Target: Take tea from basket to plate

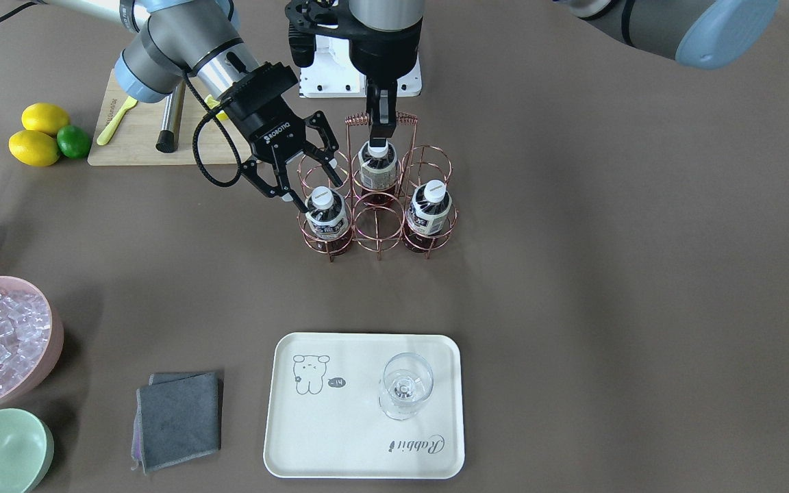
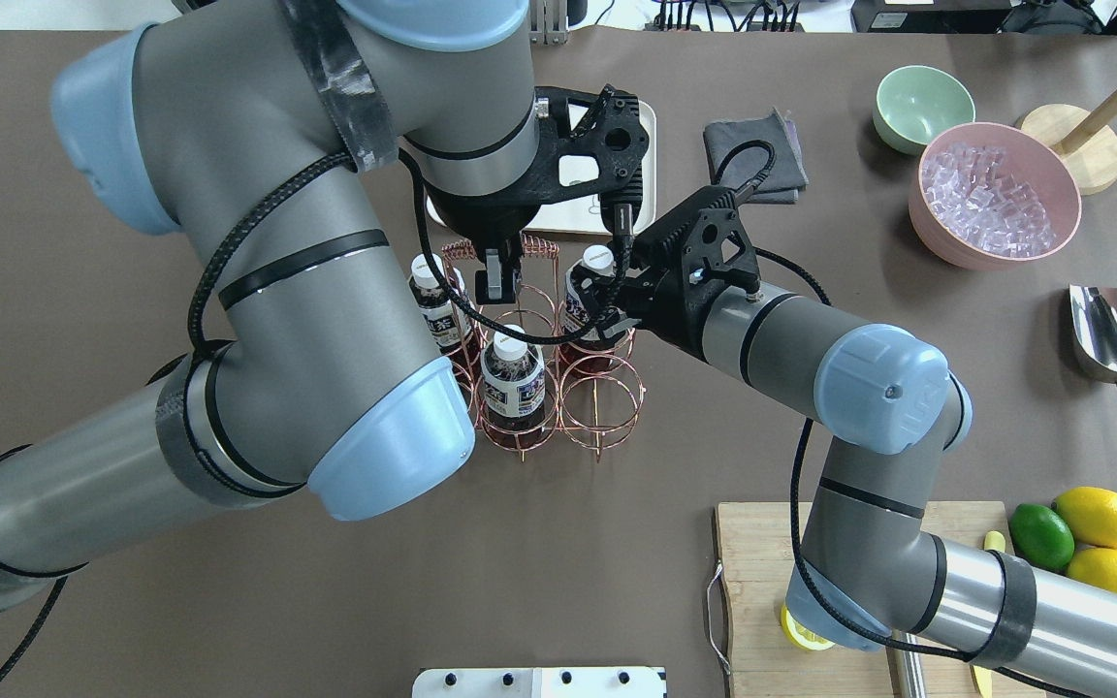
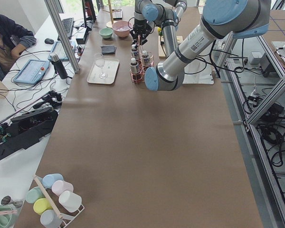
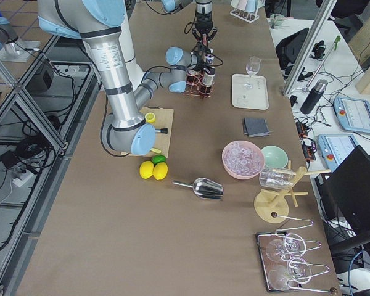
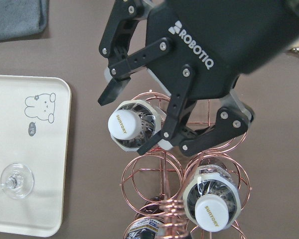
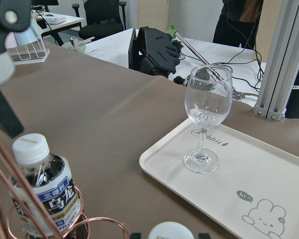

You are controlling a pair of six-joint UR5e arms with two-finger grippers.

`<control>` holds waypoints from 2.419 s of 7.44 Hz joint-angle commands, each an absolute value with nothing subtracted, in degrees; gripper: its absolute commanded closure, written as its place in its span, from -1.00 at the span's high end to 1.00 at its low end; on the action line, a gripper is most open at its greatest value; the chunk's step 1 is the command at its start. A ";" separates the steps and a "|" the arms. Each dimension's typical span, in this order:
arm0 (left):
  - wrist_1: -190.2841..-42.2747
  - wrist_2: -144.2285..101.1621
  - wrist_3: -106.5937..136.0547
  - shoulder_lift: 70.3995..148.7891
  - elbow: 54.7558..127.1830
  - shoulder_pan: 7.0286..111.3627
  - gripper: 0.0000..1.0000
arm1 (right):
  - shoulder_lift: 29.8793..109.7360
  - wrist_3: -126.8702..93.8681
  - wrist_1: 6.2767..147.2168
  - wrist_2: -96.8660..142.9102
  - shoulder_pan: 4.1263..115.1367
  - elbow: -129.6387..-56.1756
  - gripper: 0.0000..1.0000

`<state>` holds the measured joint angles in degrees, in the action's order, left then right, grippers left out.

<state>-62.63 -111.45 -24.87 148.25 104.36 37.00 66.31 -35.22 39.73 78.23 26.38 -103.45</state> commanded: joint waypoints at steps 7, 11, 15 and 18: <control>-62.58 -111.45 -24.87 148.18 104.41 37.00 -1.00 | 60.48 -39.08 51.48 94.01 40.58 -110.47 -1.00; -62.58 -111.36 -24.87 148.10 104.41 37.00 -1.00 | 59.50 -38.59 54.14 99.67 48.33 -109.70 -1.00; -62.58 -111.36 -24.87 148.18 104.41 37.00 -1.00 | 46.27 -35.33 32.01 96.96 51.85 -75.62 -1.00; -62.58 -111.36 -24.87 148.10 104.41 37.00 -1.00 | 42.27 -35.33 29.71 92.56 49.58 -66.89 -1.00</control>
<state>-62.58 -111.36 -24.87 148.12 104.41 37.00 43.58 -35.35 31.34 94.96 51.26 -70.84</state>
